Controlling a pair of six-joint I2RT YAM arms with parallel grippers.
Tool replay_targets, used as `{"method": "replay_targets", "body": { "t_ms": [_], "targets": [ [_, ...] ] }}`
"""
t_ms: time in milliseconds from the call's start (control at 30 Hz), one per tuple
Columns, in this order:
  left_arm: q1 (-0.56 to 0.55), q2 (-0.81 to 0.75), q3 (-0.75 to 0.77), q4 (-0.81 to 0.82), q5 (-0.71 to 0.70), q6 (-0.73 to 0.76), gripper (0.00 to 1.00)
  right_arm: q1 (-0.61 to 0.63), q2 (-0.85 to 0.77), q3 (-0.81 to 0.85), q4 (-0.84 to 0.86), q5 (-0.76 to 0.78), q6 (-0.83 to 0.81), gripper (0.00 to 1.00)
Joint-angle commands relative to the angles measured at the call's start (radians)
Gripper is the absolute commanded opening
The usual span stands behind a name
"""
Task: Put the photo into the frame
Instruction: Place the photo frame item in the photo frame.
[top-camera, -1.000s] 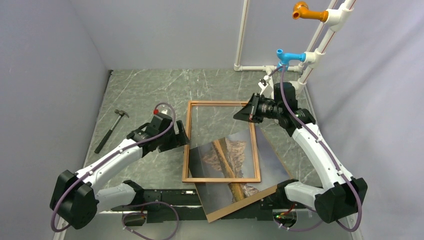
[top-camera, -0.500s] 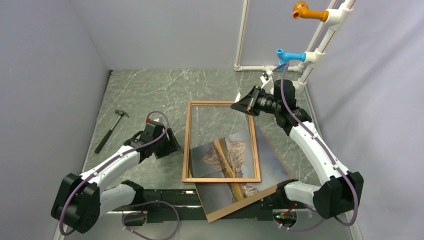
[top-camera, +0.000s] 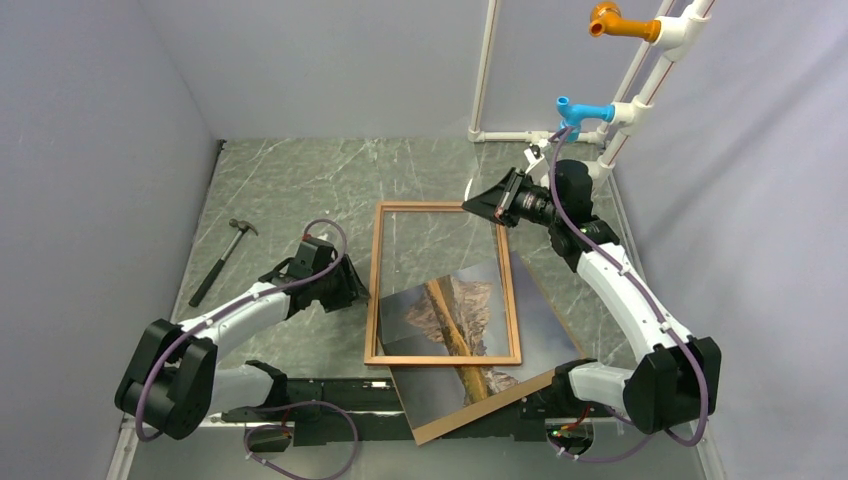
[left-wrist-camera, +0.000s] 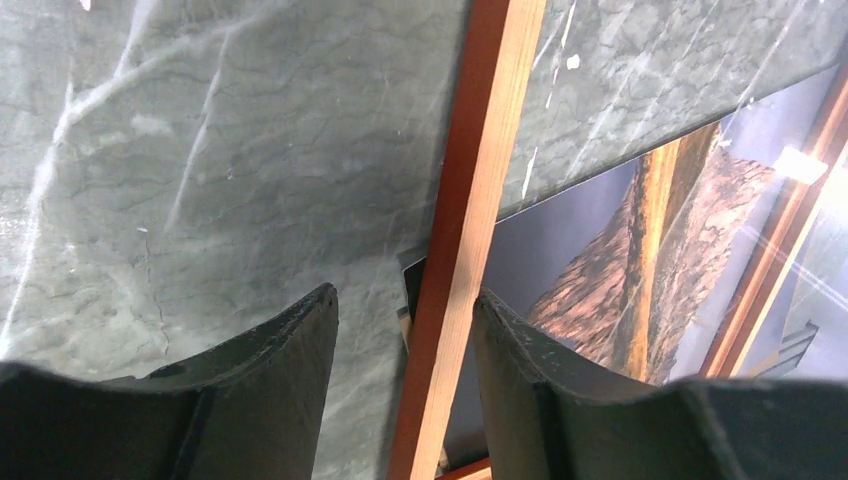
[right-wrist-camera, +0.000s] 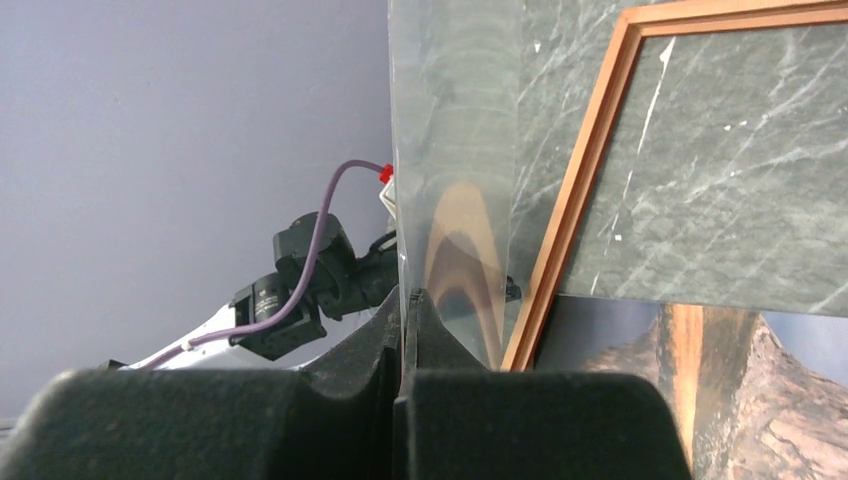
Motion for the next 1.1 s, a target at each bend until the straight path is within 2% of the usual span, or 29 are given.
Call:
{"method": "replay_targets", "body": {
  "t_ms": [0, 233, 567, 1067],
  "targets": [
    [0.004, 0.010, -0.006, 0.066, 0.024, -0.010, 0.55, -0.044, 0.025, -0.026, 0.108, 0.012, 0.133, 0.00],
    [0.003, 0.040, -0.032, 0.143, 0.059, -0.022, 0.47, -0.046, 0.022, -0.052, 0.140, 0.037, 0.147, 0.00],
    [0.002, 0.056, -0.020, 0.096, 0.016, 0.000, 0.32, -0.047, 0.031, -0.119, 0.194, 0.072, 0.186, 0.00],
    [-0.005, 0.079, 0.001, 0.073, 0.001, 0.012, 0.29, -0.046, 0.000, -0.205, 0.166, 0.114, 0.175, 0.00]
  ]
}}
